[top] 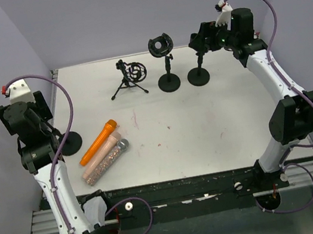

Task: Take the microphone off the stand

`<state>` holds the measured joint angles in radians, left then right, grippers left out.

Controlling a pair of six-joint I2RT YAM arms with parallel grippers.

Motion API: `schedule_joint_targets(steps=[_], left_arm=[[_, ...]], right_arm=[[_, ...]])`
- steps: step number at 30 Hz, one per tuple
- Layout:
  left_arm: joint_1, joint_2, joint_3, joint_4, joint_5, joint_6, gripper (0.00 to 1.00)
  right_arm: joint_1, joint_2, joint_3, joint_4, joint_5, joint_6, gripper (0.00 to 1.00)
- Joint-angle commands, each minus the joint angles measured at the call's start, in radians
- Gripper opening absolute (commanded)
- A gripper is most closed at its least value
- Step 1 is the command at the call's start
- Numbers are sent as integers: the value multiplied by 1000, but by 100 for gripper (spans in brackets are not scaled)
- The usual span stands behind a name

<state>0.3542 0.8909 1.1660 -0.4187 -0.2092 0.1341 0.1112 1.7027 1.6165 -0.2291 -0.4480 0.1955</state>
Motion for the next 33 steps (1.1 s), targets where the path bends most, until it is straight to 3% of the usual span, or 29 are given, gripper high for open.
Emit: schedule_joint_targets(steps=[1,7,14,17,19,25,33], left_arm=[[8,5,-83,89,13,9,80],[6,32,-206,225,45,-22,72],[6,141,-227,371,96,-19,60],[6,169,-244,414,137,8,40],[6,174,-247,443,155,-1,33],[3,166,-247,449,258,-57,0],[-61,169,-267,600,572,-96,0]], right_arm=[[-2,18,42,14,-44,30,100],[-2,9,40,-1,-63,32,99],[-2,-1,36,-30,-72,30,97],[-2,-18,20,-42,-60,18,97],[-2,-37,0,-42,-52,6,97],[-2,-77,-55,-30,-43,-10,97],[-2,-68,-56,-10,-75,-16,97]])
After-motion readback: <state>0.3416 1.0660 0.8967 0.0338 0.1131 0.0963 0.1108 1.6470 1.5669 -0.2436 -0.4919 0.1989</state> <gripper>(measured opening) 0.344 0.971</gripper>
